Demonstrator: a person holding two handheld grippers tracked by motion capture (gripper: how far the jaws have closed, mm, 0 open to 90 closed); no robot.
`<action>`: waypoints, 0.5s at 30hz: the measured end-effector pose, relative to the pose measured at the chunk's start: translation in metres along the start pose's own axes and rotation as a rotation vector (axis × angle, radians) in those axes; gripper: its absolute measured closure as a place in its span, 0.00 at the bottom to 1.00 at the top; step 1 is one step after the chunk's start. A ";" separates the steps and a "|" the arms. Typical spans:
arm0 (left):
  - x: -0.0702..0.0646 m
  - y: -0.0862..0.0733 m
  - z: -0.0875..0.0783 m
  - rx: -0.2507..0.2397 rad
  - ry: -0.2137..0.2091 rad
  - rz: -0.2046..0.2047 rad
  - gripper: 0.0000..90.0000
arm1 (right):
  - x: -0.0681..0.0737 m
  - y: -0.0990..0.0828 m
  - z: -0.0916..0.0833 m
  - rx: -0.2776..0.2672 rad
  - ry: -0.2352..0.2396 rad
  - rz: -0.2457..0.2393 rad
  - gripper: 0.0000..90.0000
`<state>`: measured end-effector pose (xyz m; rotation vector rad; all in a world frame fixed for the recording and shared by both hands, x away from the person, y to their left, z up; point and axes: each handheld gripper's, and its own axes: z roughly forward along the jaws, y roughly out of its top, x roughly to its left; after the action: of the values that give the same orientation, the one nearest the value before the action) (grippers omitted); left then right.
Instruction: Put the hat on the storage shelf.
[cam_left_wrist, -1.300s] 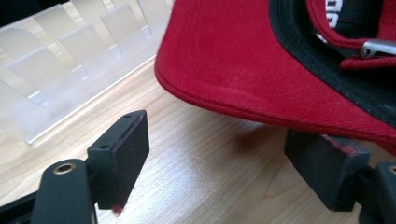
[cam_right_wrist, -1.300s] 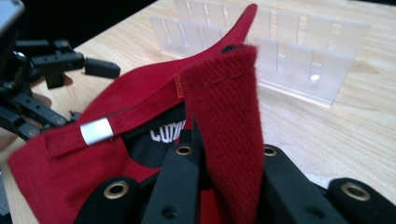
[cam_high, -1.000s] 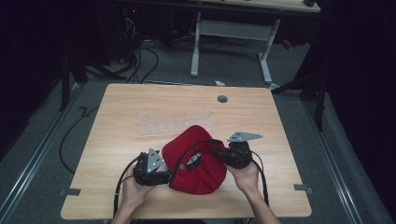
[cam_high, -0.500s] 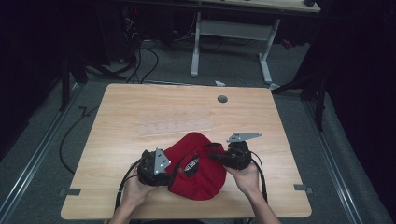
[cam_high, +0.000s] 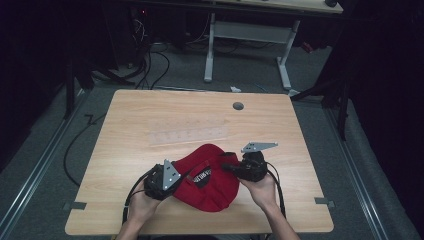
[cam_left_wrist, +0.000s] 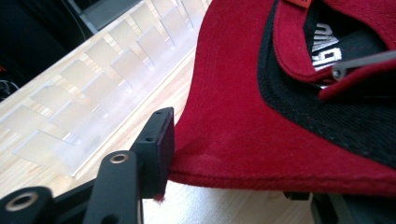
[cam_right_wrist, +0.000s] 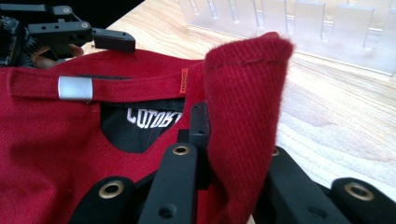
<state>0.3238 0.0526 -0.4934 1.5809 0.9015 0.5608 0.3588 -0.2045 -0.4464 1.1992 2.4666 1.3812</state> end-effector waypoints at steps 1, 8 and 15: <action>0.000 0.000 0.000 0.002 -0.005 -0.002 0.55 | 0.000 0.000 0.000 -0.003 0.000 -0.002 0.93; 0.000 0.002 -0.004 0.021 -0.041 -0.006 0.66 | -0.003 0.001 0.002 -0.042 0.010 0.007 0.92; -0.003 0.010 -0.011 0.008 -0.080 0.018 0.79 | -0.006 0.002 -0.002 -0.115 -0.012 0.006 0.82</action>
<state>0.3163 0.0566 -0.4812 1.6086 0.8316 0.5036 0.3632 -0.2092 -0.4458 1.1882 2.3416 1.4901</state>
